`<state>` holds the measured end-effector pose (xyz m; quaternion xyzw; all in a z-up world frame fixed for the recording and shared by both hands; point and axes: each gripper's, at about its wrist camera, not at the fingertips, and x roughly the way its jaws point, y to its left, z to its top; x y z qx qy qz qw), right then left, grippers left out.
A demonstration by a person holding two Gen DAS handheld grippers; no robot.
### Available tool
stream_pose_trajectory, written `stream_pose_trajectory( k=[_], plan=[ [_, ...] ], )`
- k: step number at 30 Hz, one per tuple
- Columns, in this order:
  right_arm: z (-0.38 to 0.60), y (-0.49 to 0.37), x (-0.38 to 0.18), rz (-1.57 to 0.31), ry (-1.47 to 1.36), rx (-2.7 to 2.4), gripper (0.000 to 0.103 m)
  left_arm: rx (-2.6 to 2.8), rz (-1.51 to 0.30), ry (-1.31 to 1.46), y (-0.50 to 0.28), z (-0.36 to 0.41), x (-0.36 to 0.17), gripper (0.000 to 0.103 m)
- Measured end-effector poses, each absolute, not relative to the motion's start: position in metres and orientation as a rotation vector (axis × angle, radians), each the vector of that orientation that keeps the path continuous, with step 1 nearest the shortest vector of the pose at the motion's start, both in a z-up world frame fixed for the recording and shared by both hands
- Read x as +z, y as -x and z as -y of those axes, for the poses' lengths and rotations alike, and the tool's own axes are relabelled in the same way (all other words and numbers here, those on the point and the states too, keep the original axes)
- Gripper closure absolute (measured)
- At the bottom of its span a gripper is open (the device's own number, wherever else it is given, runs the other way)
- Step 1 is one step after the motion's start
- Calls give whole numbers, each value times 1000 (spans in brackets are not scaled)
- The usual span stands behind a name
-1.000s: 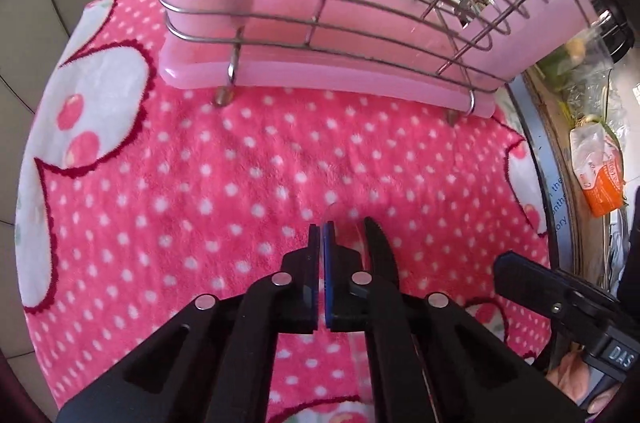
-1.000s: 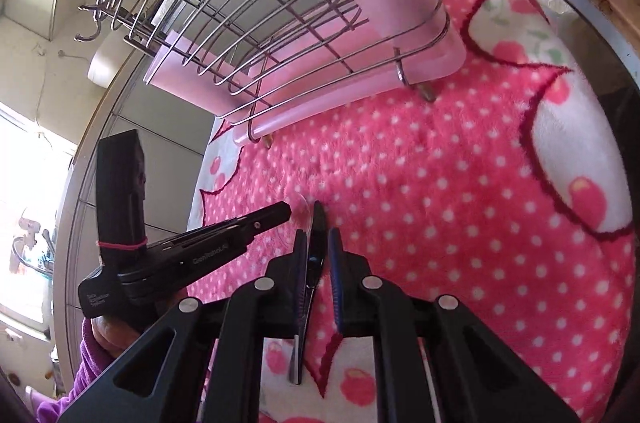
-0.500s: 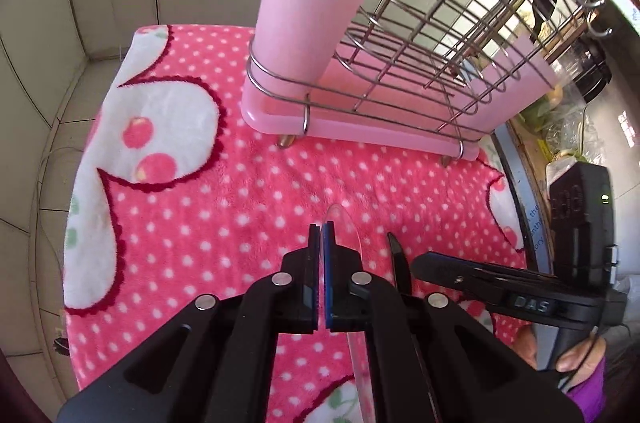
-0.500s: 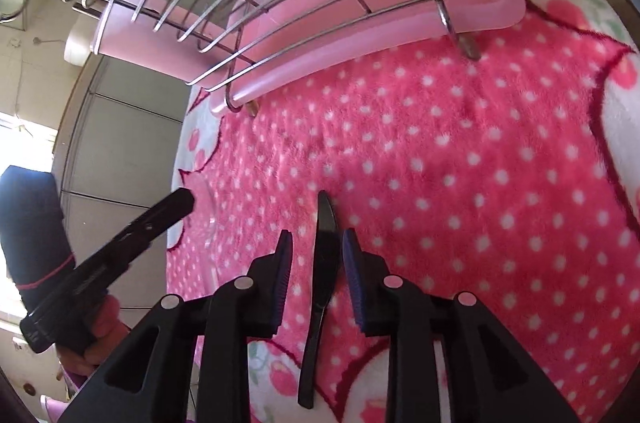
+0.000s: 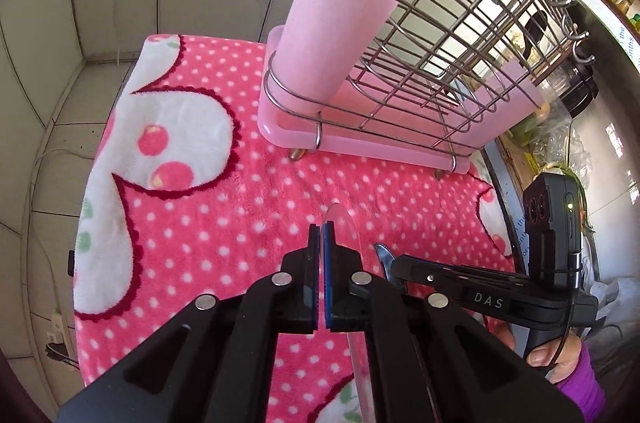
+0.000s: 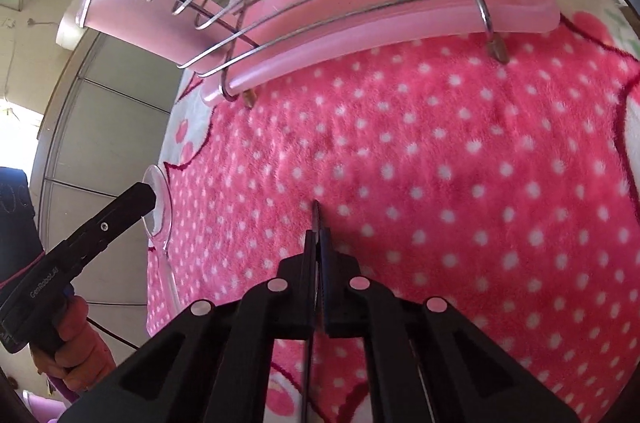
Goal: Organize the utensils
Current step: 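Lift the clear spoon with the left tool while the right tool carries the black chopstick to the cup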
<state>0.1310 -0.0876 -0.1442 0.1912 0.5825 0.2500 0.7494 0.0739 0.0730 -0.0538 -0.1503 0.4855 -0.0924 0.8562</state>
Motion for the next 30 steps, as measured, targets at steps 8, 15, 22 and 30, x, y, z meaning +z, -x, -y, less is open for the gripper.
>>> stream_pose_trajectory(
  k=[8,15,22,30],
  plan=[
    [98,-110,-109,-1102,-418,569,102,-183,-955,324,-66,-81,-41,102],
    [137,-94,-54,-866,-429,555,102,-153,-821,303,-58,-89,-5,102],
    [178,-89,14,-646,-451,537,102,-136,-697,281,-55,-93,41,102],
    [205,-87,74,-472,-424,506,102,-127,-556,265,-54,-92,92,102]
  ],
)
